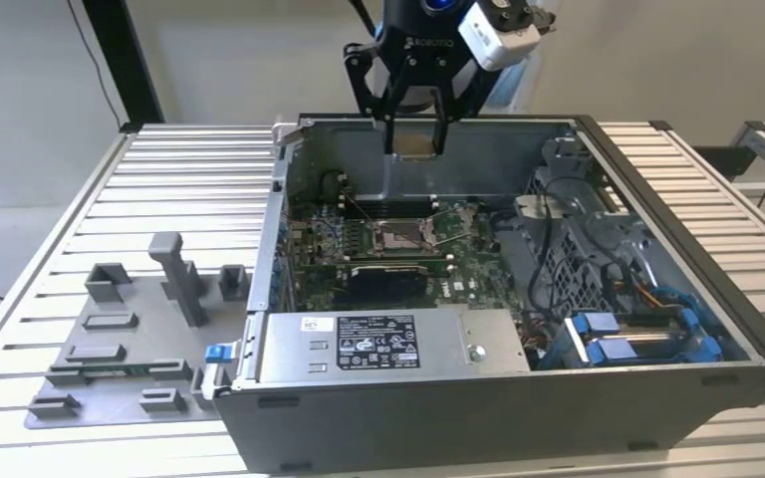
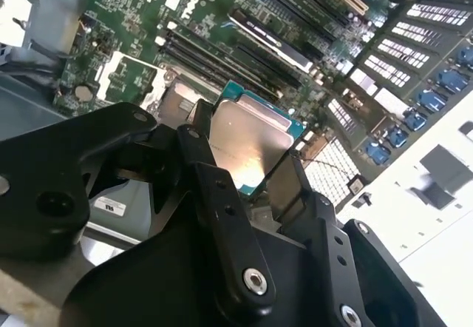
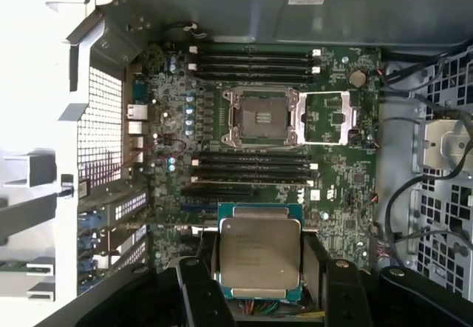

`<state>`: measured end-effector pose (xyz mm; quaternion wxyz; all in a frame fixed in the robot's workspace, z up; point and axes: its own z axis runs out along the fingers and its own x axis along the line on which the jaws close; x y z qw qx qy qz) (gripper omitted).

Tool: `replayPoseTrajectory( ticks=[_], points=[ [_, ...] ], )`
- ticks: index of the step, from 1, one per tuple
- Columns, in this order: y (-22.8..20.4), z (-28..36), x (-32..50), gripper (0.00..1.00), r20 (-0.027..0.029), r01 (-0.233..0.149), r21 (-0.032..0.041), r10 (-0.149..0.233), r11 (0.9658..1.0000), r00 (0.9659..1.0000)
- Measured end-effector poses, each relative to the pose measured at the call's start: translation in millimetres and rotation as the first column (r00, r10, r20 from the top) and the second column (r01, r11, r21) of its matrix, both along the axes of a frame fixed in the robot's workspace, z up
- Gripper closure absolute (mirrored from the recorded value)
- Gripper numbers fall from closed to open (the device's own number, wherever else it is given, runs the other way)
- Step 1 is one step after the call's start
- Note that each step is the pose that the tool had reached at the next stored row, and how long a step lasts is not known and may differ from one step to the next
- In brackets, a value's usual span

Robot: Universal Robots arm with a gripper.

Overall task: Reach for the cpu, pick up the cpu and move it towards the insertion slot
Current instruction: 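Pick up the cpu and move it towards the insertion slot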

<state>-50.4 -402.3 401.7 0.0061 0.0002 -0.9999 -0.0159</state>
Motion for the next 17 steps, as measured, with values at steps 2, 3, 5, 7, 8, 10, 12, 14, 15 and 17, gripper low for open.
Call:
replayPoseTrajectory(
  ticks=[2,3,5,7,8,10,12,14,15,17],
  points=[
    [3.3,0.0,0.2,1.00,0.0000,0.000,0.0000,0.000,1.0000,1.0000],
    [4.9,-0.1,0.3,1.00,0.0000,0.000,-0.0001,0.000,1.0000,1.0000],
    [8.2,-0.1,0.4,1.00,0.0001,0.001,0.0000,-0.001,1.0000,1.0000],
    [11.5,-0.2,0.6,1.00,0.0001,0.001,0.0000,-0.001,1.0000,1.0000],
    [13.2,-0.2,0.6,1.00,0.0002,0.001,0.0000,-0.001,1.0000,1.0000],
    [16.4,-0.3,0.8,1.00,0.0001,0.001,0.0000,-0.001,1.0000,1.0000],
    [19.4,-0.3,0.9,1.00,0.0002,0.002,0.0000,-0.002,1.0000,1.0000],
    [22.5,-0.4,0.9,1.00,0.0003,0.002,0.0000,-0.002,1.0000,1.0000],
    [24.0,-0.4,1.0,1.00,0.0003,0.002,0.0000,-0.002,1.0000,1.0000],
    [26.8,-0.5,1.0,1.00,0.0003,0.003,-0.0001,-0.003,1.0000,1.0000]
  ],
)
